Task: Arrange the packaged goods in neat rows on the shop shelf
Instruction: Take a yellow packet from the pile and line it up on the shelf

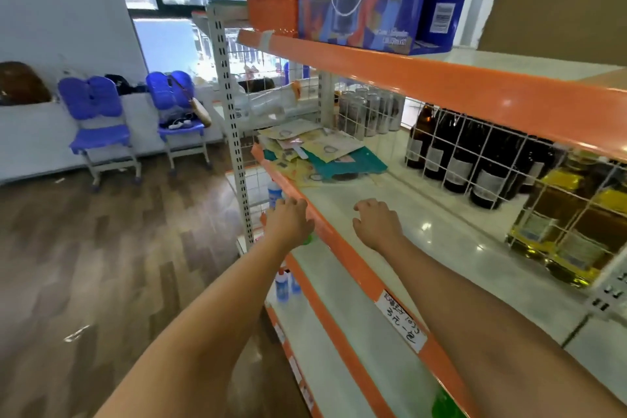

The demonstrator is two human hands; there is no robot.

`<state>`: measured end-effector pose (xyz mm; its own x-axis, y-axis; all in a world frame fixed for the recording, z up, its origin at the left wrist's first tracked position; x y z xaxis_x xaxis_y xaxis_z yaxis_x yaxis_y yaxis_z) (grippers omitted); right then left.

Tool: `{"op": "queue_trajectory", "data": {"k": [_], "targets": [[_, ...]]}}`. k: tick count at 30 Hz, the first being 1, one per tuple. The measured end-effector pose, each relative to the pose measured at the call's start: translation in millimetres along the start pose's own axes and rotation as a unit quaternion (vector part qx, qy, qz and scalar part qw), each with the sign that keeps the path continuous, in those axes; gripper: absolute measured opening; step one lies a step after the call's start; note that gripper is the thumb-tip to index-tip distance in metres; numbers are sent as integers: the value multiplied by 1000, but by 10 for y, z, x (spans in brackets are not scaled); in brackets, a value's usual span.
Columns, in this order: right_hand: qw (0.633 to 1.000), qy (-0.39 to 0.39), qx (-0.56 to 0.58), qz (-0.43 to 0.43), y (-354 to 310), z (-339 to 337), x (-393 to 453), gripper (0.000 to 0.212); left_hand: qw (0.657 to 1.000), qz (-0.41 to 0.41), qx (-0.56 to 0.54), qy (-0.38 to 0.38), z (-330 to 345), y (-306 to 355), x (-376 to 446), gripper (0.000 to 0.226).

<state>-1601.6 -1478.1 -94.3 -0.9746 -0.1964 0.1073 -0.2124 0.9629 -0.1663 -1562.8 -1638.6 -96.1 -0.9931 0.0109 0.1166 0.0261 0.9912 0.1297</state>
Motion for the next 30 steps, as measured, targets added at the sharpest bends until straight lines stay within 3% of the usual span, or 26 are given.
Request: {"op": "queue_trajectory", "data": {"k": [10, 21, 30], "targets": [[999, -38, -6, -26, -562, 434, 711, 39, 998, -47, -6, -47, 237, -699, 367, 47], [999, 20, 26, 25, -1258, 380, 1782, 36, 999, 2, 35, -14, -176, -1683, 1290, 50], [997, 25, 19, 66, -1433, 501, 2284, 30, 997, 62, 34, -23, -54, -2051, 1914, 51]]}}
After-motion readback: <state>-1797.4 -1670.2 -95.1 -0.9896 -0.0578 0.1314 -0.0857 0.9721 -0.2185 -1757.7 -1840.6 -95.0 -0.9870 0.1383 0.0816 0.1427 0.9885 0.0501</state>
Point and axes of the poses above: each hand's wrist, its own x-axis towards the middle knuckle, its own z-axis out of the palm, y = z × x, the point moved 9 cm from there along x, towards the middle knuckle, and after that the axes turned 8 degrees about z, right-handed, at the moved point
